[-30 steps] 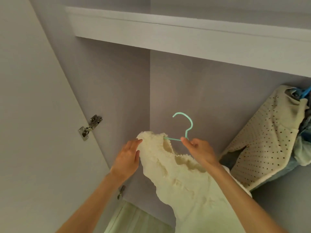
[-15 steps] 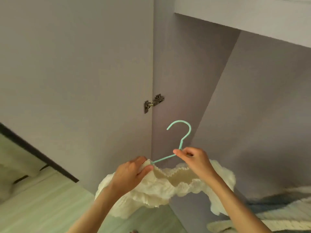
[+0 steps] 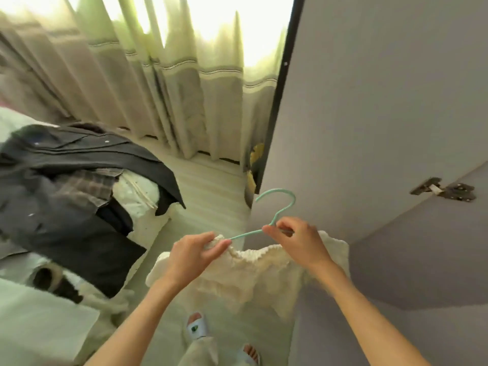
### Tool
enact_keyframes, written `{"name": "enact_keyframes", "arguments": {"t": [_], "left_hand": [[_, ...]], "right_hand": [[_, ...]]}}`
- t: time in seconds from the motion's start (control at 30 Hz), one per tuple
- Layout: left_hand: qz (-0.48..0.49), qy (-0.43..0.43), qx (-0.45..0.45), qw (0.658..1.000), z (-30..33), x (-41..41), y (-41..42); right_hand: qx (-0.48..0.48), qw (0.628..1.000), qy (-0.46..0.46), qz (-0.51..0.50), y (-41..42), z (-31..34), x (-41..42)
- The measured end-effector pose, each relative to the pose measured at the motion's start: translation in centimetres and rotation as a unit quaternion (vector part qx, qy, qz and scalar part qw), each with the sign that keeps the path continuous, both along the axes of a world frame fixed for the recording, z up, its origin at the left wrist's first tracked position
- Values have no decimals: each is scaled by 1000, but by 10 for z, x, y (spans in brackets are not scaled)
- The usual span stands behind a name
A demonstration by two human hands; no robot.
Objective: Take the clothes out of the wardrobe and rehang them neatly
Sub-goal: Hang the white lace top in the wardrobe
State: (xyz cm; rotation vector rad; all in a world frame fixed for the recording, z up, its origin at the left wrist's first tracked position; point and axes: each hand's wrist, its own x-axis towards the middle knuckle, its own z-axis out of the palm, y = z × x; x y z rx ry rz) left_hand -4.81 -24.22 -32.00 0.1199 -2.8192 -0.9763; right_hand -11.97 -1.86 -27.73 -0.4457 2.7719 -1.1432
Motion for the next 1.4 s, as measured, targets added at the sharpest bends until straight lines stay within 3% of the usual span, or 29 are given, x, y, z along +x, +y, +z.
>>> {"name": "enact_keyframes", "arguments": {"t": [0.13,0.4,0.7,1.03,1.2,1.4], "left_hand": [[115,1,46,992,0,38,-64],[300,6,124,946,-12,103,-173],[482,-30,31,875,4,194,-250],[629,-13,12,777,21,221,-279],[634,-12,5,774,33,181,-305],[607,11,53,793,35,137,-343]], "right_hand": [[47,988,105,104,-57,-9,-15],[91,954,153,241,-205,-26,-28],[56,931,142,332,-356,-39,23],[11,869,153,470,-465,-18,25],[-4,868,187,460,-500,-6,-14],[-31,869,243,430,-532,3,-60]]}}
